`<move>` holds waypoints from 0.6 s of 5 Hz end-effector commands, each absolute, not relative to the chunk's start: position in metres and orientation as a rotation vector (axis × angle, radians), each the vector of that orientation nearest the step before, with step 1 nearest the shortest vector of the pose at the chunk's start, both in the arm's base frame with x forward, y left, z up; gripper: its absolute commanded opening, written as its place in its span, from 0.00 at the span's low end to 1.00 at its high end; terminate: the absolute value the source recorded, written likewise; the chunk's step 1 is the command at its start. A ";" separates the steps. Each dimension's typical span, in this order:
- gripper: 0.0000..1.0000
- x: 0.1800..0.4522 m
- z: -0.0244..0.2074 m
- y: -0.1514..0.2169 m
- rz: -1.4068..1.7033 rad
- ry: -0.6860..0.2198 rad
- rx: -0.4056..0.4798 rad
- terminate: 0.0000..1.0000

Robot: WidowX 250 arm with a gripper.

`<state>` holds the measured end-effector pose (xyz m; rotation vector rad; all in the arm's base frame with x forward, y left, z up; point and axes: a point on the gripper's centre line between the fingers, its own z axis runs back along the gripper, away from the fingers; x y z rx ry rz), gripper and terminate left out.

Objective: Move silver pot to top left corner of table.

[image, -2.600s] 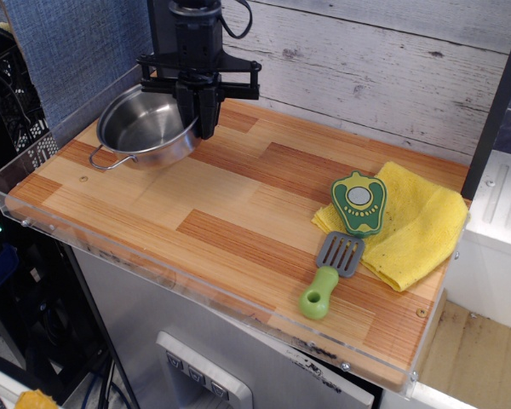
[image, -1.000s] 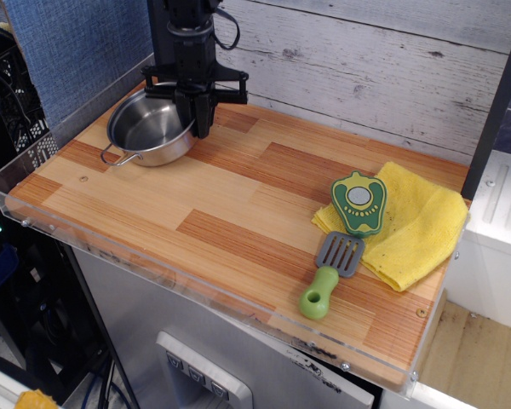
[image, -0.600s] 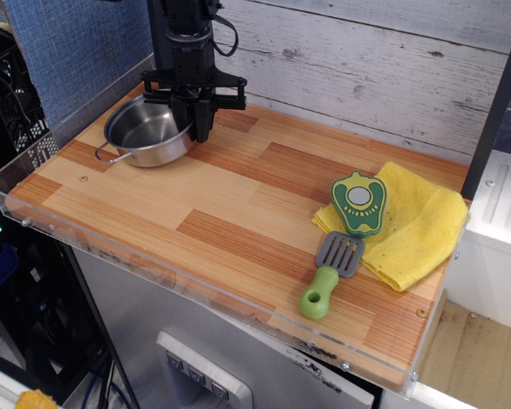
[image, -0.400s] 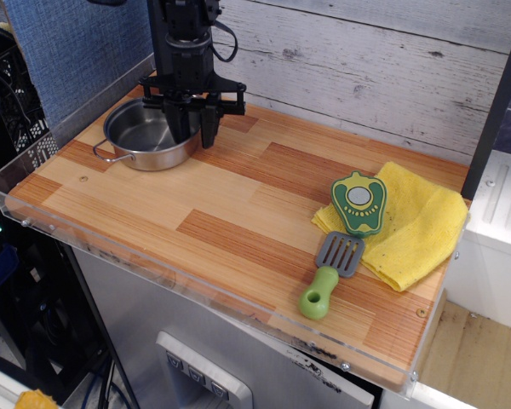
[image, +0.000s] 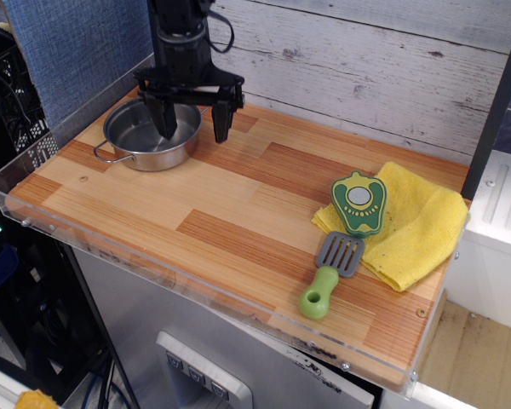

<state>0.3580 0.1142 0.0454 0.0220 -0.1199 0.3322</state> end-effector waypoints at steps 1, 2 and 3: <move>1.00 0.339 0.109 0.110 0.370 -0.184 -0.034 0.00; 1.00 0.337 0.117 0.095 0.309 -0.113 -0.071 0.00; 1.00 0.333 0.129 0.076 0.216 -0.090 -0.028 0.00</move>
